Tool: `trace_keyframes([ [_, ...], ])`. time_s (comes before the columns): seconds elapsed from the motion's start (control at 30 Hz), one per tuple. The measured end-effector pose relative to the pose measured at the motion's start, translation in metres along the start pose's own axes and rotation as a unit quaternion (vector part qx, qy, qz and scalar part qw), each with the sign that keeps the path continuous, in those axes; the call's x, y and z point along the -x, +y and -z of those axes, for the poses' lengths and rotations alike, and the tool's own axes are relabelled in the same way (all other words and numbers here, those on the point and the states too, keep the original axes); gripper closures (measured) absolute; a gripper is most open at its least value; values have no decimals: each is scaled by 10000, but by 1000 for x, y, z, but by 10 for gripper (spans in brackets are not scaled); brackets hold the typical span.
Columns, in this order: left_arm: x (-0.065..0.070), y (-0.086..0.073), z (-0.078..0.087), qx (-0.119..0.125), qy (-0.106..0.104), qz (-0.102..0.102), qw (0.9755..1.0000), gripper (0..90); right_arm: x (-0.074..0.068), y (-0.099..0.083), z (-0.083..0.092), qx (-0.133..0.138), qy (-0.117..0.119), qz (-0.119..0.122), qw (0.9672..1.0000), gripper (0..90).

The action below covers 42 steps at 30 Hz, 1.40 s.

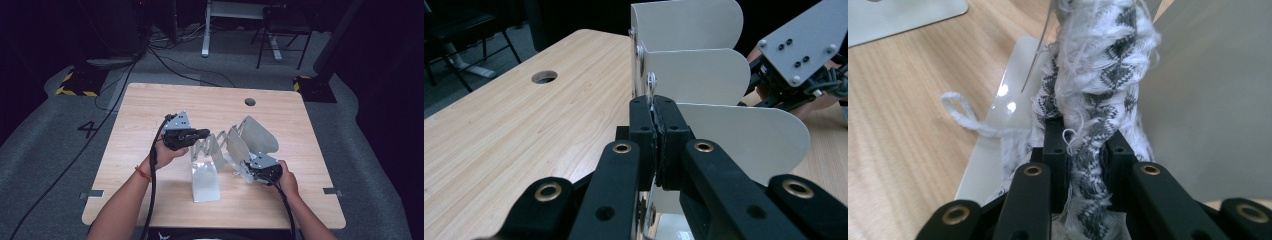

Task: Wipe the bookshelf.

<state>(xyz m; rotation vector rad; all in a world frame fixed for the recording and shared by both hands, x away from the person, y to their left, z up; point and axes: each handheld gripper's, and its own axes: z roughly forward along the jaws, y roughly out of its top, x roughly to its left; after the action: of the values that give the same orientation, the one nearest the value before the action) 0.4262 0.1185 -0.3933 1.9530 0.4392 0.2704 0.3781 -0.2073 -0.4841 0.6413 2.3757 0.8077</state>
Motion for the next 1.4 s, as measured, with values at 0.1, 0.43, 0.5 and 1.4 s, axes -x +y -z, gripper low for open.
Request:
trace_keyframes([
  [0.1, 0, 0, 0, 1, -2, -3, 10000, 881, 2, -6, 4, 18, 292, -354, 9989, 776],
  [0.43, 0, 0, 0, -2, 3, -3, 10000, 881, -24, 1, 8, -60, 679, 195, 9975, 752],
  [0.5, 0, 0, 0, 1, -2, -4, 10000, 881, -19, -1, 7, -128, 382, 110, 9991, 741],
  [1.4, 0, 0, -2, 30, -65, 41, 10000, 879, 14, -2, -13, 63, 270, -842, 9961, 741],
])
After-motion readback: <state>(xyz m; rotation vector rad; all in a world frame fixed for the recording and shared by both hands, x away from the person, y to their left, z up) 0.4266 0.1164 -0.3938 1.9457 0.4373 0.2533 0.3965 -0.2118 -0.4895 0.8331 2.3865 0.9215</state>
